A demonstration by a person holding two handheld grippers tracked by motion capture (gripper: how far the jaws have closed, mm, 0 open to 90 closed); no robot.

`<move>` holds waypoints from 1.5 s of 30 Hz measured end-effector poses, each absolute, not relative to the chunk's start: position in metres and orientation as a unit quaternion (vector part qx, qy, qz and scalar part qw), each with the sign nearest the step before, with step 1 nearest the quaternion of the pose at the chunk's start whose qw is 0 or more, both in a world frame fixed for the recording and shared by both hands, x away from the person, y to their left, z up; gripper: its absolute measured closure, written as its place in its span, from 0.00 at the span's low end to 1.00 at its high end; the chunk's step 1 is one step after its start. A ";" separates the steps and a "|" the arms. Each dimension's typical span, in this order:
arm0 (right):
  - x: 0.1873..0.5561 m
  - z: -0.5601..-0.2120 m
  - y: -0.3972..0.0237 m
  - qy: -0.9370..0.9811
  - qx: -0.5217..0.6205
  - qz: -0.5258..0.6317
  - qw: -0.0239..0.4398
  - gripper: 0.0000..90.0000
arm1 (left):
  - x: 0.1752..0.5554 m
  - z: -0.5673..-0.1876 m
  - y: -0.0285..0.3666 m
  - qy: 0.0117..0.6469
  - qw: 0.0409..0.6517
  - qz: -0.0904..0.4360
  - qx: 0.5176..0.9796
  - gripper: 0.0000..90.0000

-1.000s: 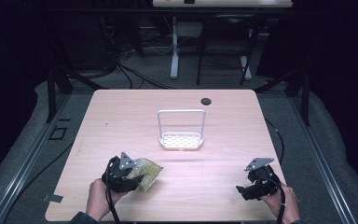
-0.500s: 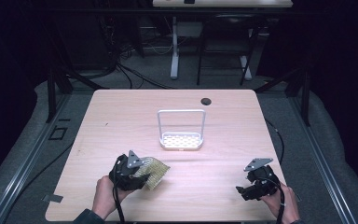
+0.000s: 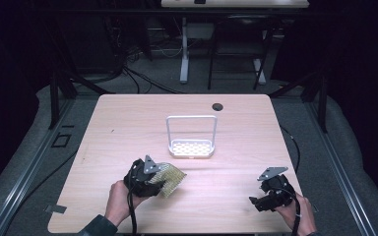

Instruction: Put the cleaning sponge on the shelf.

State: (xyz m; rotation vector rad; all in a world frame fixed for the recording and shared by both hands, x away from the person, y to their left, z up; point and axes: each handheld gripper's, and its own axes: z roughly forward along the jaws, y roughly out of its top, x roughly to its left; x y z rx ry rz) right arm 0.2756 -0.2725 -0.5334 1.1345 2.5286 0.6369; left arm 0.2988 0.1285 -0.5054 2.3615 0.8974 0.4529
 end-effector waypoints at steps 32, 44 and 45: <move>0.276 -0.536 -0.273 0.882 0.392 0.203 0.163 0.07 | 0.326 -0.501 0.088 0.319 0.298 0.168 0.884 0.54; 0.276 -0.537 -0.274 0.882 0.396 0.202 0.159 0.01 | 0.340 -0.504 0.076 0.335 0.305 0.168 0.876 0.55; 0.277 -0.537 -0.274 0.883 0.393 0.201 0.161 0.01 | 0.343 -0.504 0.074 0.341 0.305 0.170 0.873 0.54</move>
